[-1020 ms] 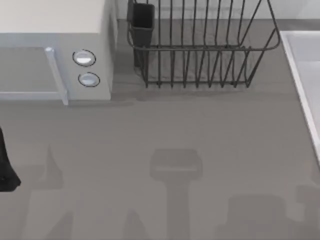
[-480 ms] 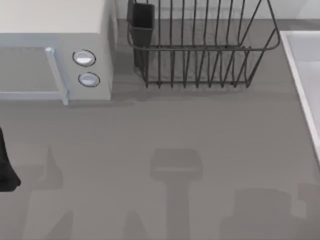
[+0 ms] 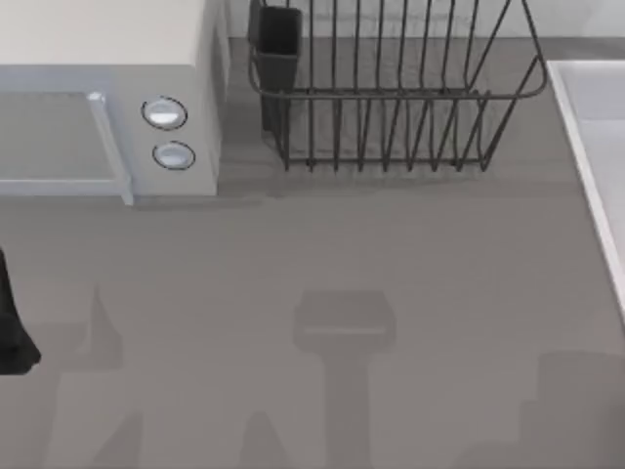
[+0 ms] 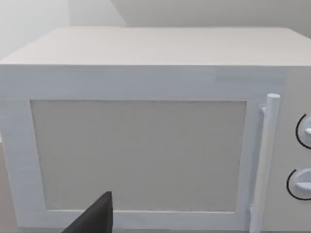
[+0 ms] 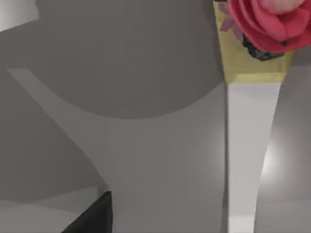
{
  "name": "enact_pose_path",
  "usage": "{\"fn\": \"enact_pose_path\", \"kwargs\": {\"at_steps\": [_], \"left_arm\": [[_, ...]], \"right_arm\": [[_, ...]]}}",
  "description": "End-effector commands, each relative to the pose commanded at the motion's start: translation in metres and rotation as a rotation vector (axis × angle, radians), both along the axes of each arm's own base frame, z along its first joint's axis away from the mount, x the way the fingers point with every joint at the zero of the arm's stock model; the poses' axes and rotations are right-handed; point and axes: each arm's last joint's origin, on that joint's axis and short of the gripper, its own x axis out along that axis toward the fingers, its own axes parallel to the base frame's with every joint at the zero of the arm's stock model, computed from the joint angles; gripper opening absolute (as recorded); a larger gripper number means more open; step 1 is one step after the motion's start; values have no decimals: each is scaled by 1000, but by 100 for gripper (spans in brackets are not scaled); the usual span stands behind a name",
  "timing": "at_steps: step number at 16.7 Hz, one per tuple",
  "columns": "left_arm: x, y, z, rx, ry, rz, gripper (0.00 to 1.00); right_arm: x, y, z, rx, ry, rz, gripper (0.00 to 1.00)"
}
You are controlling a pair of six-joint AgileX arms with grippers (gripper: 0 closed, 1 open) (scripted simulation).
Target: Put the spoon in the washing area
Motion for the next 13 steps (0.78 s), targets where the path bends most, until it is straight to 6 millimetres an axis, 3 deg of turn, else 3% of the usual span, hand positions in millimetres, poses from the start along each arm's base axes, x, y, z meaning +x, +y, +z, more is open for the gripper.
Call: {"fn": "enact_pose_path", "kwargs": {"at_steps": [3,7,13], "left_arm": [[0,0,0,0,0,0,100],[0,0,0,0,0,0,100],[0,0,0,0,0,0,100]], "right_arm": [[-4,1,-18,1,7,0,100],[-4,1,-19,2,7,0,100],[-4,1,-19,2,7,0,55]]}}
